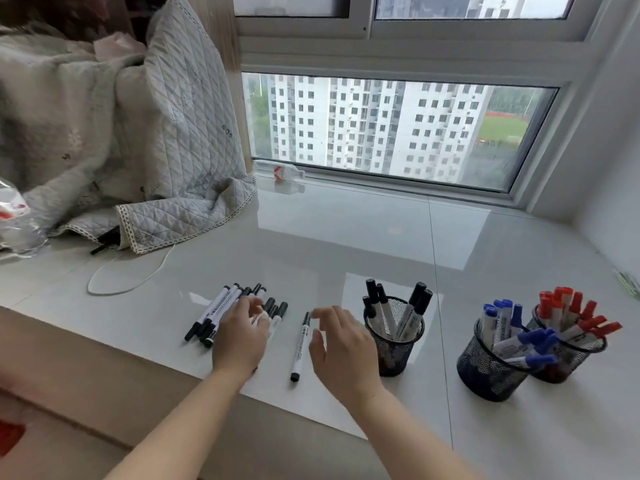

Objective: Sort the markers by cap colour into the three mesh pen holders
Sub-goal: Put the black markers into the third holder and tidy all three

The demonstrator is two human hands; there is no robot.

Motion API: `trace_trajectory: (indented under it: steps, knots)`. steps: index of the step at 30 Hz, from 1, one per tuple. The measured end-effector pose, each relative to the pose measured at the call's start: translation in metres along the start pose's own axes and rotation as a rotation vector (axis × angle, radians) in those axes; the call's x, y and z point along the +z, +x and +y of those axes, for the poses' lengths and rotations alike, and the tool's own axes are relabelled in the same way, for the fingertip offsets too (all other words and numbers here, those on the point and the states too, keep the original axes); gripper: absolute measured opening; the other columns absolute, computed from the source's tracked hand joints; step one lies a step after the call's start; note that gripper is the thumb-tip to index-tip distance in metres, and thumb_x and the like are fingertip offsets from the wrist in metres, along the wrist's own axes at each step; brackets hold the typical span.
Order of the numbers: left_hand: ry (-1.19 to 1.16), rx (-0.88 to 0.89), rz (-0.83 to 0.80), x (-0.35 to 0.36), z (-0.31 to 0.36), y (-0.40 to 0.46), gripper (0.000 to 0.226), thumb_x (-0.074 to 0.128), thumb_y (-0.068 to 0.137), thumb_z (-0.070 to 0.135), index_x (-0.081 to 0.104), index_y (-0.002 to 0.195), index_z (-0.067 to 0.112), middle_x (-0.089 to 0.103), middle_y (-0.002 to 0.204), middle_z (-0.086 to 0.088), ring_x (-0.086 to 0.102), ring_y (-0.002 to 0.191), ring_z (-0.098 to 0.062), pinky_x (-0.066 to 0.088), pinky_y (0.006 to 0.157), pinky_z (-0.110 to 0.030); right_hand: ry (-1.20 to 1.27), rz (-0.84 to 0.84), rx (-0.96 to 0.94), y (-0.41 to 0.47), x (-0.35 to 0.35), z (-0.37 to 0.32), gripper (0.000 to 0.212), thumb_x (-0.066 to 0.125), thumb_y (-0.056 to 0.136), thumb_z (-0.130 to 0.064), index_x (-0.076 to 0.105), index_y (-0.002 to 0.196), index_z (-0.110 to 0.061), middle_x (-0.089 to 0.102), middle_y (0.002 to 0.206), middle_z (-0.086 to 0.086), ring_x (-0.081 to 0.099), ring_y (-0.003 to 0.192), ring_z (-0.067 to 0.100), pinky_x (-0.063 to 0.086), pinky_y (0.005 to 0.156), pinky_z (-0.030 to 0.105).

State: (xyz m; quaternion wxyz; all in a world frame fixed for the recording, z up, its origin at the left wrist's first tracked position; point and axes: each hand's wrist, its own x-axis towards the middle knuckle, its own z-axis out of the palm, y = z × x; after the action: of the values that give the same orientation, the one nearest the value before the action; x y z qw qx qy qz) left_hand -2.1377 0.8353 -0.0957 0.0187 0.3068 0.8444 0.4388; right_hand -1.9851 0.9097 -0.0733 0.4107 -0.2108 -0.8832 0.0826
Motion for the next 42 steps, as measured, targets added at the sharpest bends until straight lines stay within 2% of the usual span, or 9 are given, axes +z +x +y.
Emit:
trace_trajectory:
  steps: [2, 4, 7, 10, 17, 21, 34, 37, 42]
  knots:
    - [0.133, -0.031, -0.051, -0.010, -0.018, 0.005, 0.023, 0.054, 0.087, 0.019, 0.055, 0.110, 0.014, 0.059, 0.110, -0.002, 0.052, 0.103, -0.019, 0.042, 0.084, -0.031, 0.033, -0.208, 0.216, -0.005, 0.019, -0.005, 0.028, 0.056, 0.082, -0.015, 0.054, 0.109, -0.016, 0.057, 0.101, -0.001, 0.057, 0.093, 0.019, 0.044, 0.071, 0.027]
    - [0.259, -0.021, -0.080, -0.016, -0.030, 0.008, 0.027, 0.053, 0.087, 0.021, 0.054, 0.113, 0.013, 0.056, 0.115, -0.005, 0.049, 0.107, -0.023, 0.041, 0.088, -0.034, 0.040, -0.330, 0.390, -0.010, 0.037, -0.003, 0.035, 0.049, 0.087, -0.023, 0.047, 0.122, -0.017, 0.048, 0.119, 0.000, 0.044, 0.111, 0.018, 0.039, 0.088, 0.027]
    - [0.376, 0.042, -0.086, -0.020, -0.040, 0.012, 0.031, 0.050, 0.089, 0.025, 0.052, 0.118, 0.015, 0.053, 0.121, -0.004, 0.046, 0.112, -0.022, 0.041, 0.086, -0.032, -0.006, -0.404, 0.574, -0.007, 0.055, -0.002, 0.044, 0.045, 0.090, -0.028, 0.040, 0.131, -0.012, 0.041, 0.128, 0.004, 0.036, 0.118, 0.022, 0.035, 0.098, 0.029]
    - [0.427, 0.079, -0.135, -0.019, -0.043, 0.021, 0.035, 0.047, 0.091, 0.027, 0.049, 0.124, 0.014, 0.050, 0.127, -0.004, 0.047, 0.115, -0.020, 0.043, 0.086, -0.031, 0.019, -0.509, 0.715, -0.002, 0.073, -0.006, 0.047, 0.044, 0.092, -0.032, 0.036, 0.132, -0.008, 0.037, 0.129, 0.008, 0.037, 0.119, 0.025, 0.035, 0.099, 0.033]
    - [0.585, 0.110, -0.257, -0.008, -0.040, 0.032, 0.047, 0.047, 0.092, 0.039, 0.042, 0.130, 0.012, 0.045, 0.133, -0.007, 0.048, 0.119, -0.023, 0.044, 0.093, -0.033, -0.063, -0.585, 0.705, 0.009, 0.106, -0.023, 0.056, 0.042, 0.090, -0.050, 0.039, 0.129, -0.010, 0.037, 0.126, 0.006, 0.040, 0.117, 0.025, 0.038, 0.095, 0.035]
    - [0.633, 0.138, -0.258, -0.005, -0.042, 0.035, 0.046, 0.046, 0.091, 0.043, 0.046, 0.126, 0.013, 0.048, 0.131, -0.006, 0.046, 0.120, -0.021, 0.042, 0.093, -0.032, -0.076, -0.596, 0.708, 0.018, 0.117, -0.027, 0.060, 0.041, 0.087, -0.056, 0.042, 0.127, -0.011, 0.039, 0.124, 0.007, 0.041, 0.116, 0.026, 0.039, 0.092, 0.035]
    - [0.618, 0.135, -0.287, -0.002, -0.040, 0.042, 0.052, 0.048, 0.088, 0.052, 0.048, 0.122, 0.014, 0.047, 0.127, -0.005, 0.046, 0.119, -0.022, 0.041, 0.090, -0.031, -0.052, -0.606, 0.696, 0.018, 0.120, -0.018, 0.046, 0.044, 0.087, -0.036, 0.041, 0.126, -0.013, 0.037, 0.125, 0.006, 0.041, 0.117, 0.025, 0.038, 0.093, 0.035]
    - [0.671, 0.193, -0.268, 0.002, -0.036, 0.040, 0.054, 0.048, 0.086, 0.057, 0.050, 0.121, 0.016, 0.045, 0.126, -0.005, 0.041, 0.119, -0.022, 0.041, 0.092, -0.031, -0.093, -0.585, 0.665, 0.013, 0.117, -0.016, 0.045, 0.040, 0.089, -0.037, 0.040, 0.128, -0.013, 0.038, 0.124, 0.007, 0.042, 0.115, 0.025, 0.037, 0.093, 0.035]
    - [0.700, 0.151, -0.295, 0.009, -0.035, 0.038, 0.061, 0.046, 0.084, 0.061, 0.050, 0.120, 0.012, 0.048, 0.124, -0.006, 0.041, 0.119, -0.022, 0.041, 0.091, -0.032, -0.118, -0.591, 0.676, 0.010, 0.111, -0.010, 0.045, 0.041, 0.088, -0.034, 0.041, 0.126, -0.010, 0.039, 0.122, 0.008, 0.044, 0.113, 0.025, 0.037, 0.091, 0.034]
